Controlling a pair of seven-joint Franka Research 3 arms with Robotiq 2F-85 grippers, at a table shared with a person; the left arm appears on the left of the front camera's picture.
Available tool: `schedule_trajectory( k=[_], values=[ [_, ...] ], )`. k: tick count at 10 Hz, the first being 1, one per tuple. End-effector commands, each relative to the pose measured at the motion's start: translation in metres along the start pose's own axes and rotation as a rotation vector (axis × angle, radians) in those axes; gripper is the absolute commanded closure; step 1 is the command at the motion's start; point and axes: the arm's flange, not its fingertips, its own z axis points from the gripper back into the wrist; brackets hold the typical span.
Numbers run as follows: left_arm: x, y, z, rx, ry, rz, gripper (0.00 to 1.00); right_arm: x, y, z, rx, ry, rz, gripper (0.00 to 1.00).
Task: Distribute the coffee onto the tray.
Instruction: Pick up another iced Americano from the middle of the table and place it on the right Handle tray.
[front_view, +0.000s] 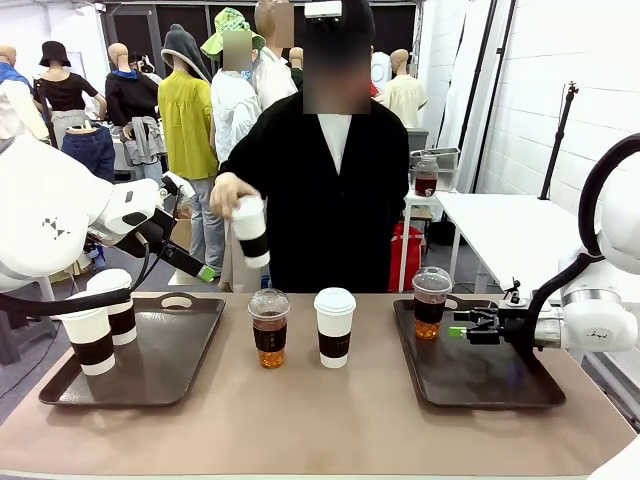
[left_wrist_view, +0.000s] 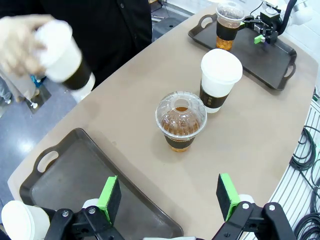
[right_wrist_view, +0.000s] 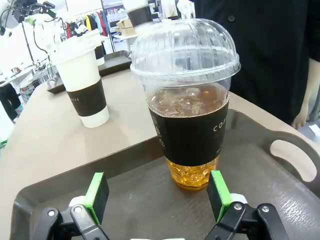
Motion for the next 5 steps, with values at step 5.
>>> schedule_trajectory(
  k=[5],
  values=[
    [-0.001,0.001,0.0,-0.007,0.002,0.005,0.0,0.004,0.032,0.009,-0.011,0.003,0.001,0.0]
  ],
)
